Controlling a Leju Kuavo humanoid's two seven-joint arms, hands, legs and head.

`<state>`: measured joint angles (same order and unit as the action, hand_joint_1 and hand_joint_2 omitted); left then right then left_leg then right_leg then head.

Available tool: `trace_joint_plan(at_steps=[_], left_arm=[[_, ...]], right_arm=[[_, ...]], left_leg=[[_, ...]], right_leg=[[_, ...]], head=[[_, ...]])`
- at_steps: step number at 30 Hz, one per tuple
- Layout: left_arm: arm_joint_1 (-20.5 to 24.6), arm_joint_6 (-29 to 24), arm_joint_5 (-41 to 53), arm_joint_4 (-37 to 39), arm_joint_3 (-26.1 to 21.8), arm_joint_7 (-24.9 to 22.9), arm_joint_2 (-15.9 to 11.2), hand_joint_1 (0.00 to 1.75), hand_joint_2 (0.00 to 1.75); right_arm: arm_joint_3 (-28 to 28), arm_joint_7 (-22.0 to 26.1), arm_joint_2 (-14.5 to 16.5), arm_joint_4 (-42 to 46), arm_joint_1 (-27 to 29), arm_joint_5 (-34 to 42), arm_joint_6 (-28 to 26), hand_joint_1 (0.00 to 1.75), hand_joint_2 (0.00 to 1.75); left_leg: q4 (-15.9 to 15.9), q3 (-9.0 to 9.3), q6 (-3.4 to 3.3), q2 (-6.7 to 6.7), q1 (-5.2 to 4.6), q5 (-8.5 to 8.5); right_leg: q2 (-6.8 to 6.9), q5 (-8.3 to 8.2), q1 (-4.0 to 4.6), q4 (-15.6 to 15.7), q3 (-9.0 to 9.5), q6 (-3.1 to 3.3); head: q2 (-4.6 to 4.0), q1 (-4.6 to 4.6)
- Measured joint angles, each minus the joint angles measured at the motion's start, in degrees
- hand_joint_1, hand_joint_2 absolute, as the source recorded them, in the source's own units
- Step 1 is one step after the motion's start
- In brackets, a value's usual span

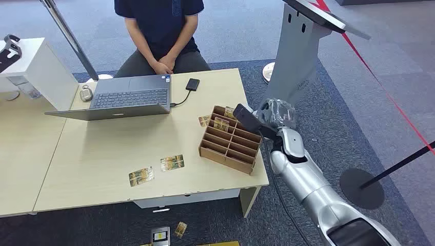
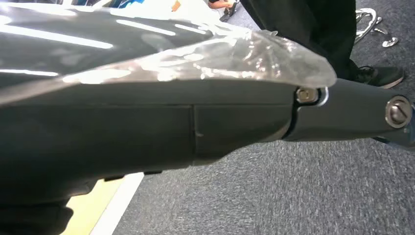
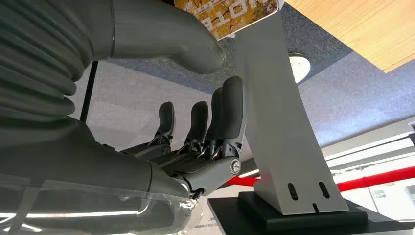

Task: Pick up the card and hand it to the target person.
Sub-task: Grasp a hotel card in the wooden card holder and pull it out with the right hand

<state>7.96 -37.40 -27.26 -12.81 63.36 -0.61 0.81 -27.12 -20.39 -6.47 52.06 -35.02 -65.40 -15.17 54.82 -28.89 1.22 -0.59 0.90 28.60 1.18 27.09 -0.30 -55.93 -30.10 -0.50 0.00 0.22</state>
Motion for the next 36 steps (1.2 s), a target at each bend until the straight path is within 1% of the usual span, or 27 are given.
trace_joint_plan(at_steps=[13,16,21,26,31,36], left_arm=[[0.0,0.0,0.0,0.0,0.0,0.0,0.01,0.0,0.0],[0.01,0.0,0.01,0.0,0.0,0.0,0.01,0.0,0.0],[0.04,-0.03,0.02,0.0,0.0,-0.09,0.02,0.0,0.0],[0.05,-0.07,0.06,0.0,0.0,-0.16,0.02,0.0,0.0],[0.05,-0.08,-0.01,0.0,0.0,-0.37,0.02,0.0,0.0],[0.03,-0.15,-0.17,0.0,0.0,-0.39,0.02,0.0,0.0]], right_arm=[[-0.01,0.01,0.01,-0.03,0.0,0.0,0.0,0.63,1.75],[-0.05,0.02,0.04,-0.38,0.11,0.02,0.11,0.67,1.75],[-0.26,0.14,0.08,-1.34,0.33,0.2,0.24,0.8,1.75],[-0.45,0.25,0.31,-1.92,0.31,0.45,0.23,0.82,1.75],[-0.52,0.48,0.72,-2.4,0.28,0.61,0.24,0.91,1.75],[-0.67,0.8,1.26,-2.79,0.26,0.9,0.11,0.9,1.75]], left_leg=[[0.0,0.0,0.0,0.0,0.0,0.0],[0.0,-0.02,0.0,0.01,0.0,0.0],[0.0,-0.06,-0.01,0.0,-0.01,-0.01],[-0.01,-0.08,0.0,0.0,-0.01,0.0],[-0.01,-0.08,-0.01,0.0,-0.01,0.0],[-0.01,-0.07,-0.01,0.0,-0.01,-0.01]], right_leg=[[0.0,0.0,0.0,0.0,0.0,0.0],[0.0,0.0,0.0,0.0,0.0,0.0],[0.0,-0.01,-0.01,0.0,-0.05,0.01],[0.0,-0.01,-0.01,0.0,-0.08,0.02],[0.0,-0.01,-0.01,0.0,-0.07,0.02],[0.0,-0.01,-0.01,0.0,-0.06,0.01]], head=[[0.0,0.02],[0.0,0.01],[0.0,0.01],[0.0,0.01],[0.0,0.01],[0.0,0.01]])
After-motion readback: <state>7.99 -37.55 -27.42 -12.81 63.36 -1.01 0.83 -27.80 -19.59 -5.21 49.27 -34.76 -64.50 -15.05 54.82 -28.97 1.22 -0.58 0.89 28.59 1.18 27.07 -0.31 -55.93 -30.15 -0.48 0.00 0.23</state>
